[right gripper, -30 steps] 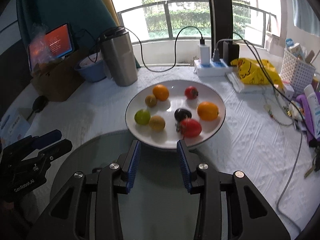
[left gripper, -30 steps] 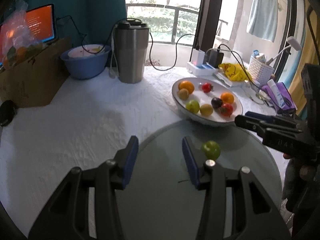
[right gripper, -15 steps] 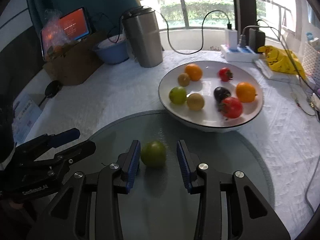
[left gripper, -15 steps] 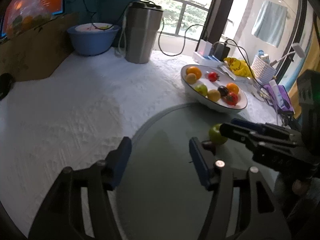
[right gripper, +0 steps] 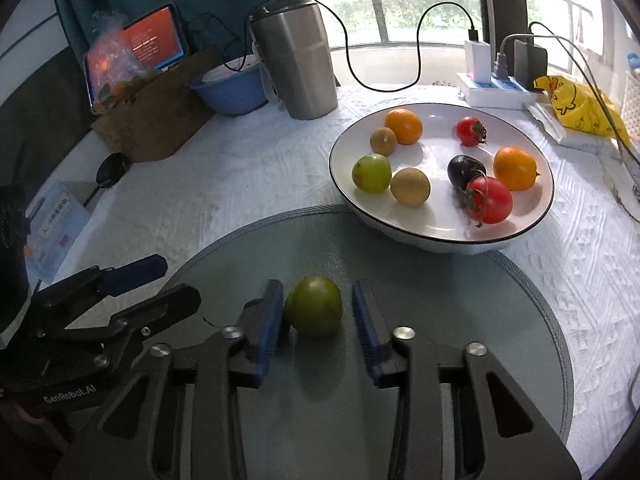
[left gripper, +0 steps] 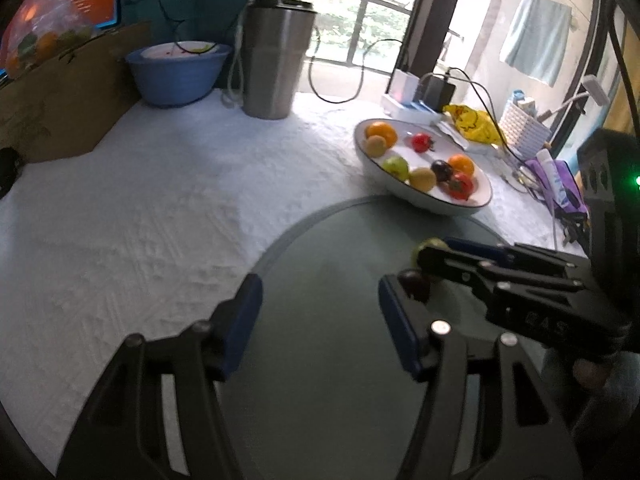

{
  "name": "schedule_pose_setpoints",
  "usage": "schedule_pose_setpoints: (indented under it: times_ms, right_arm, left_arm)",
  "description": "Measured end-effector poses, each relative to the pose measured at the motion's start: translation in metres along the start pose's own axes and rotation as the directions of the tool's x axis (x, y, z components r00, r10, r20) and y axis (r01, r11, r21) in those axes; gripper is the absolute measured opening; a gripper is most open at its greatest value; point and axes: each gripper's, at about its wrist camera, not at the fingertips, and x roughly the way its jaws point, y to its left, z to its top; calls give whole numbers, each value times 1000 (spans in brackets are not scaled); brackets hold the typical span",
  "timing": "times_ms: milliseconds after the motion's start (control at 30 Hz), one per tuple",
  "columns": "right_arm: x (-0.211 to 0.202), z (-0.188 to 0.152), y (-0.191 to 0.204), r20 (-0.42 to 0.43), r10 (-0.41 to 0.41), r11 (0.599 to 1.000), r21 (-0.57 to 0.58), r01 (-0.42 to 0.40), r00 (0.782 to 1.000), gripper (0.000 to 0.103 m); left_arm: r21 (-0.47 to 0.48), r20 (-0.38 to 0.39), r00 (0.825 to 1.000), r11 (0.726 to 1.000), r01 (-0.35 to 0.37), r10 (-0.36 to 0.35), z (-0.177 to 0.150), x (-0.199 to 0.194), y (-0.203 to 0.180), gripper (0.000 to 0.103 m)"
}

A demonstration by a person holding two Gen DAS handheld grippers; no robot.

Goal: Organize fruits
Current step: 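Grasp the green tomato with the right tool while the left tool grasps the dark plum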

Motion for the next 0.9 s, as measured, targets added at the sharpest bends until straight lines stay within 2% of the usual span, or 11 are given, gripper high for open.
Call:
schedule_pose_setpoints:
  times_ms: [300,633,767,833,900]
  right_arm:
    - [-16,-1,-8,38,8,1000,0,-8,999,30]
    - [-34,-8,-41,54,-69,997,31,67,996,30]
    - [-33,-10,-48,46,-82,996,36,80,996,30]
    - [-31,-10,-48,42,-81,996,32,80,996,30]
    - [-29,-10,-47,37,-85,996,22,84,996,30]
  left_arm:
    - [70,-17,999,997,37,-36,3,7,-30,62]
    - [135,-58,998,990,31,-24,5,28,-47,62]
    - [131,-82,996,991,37,-27,5,37,-47,61]
    - [143,-79,997,989,34,-23,5,38,-48,50]
    - [151,-81,996,988,36,-24,6,38,-49,46]
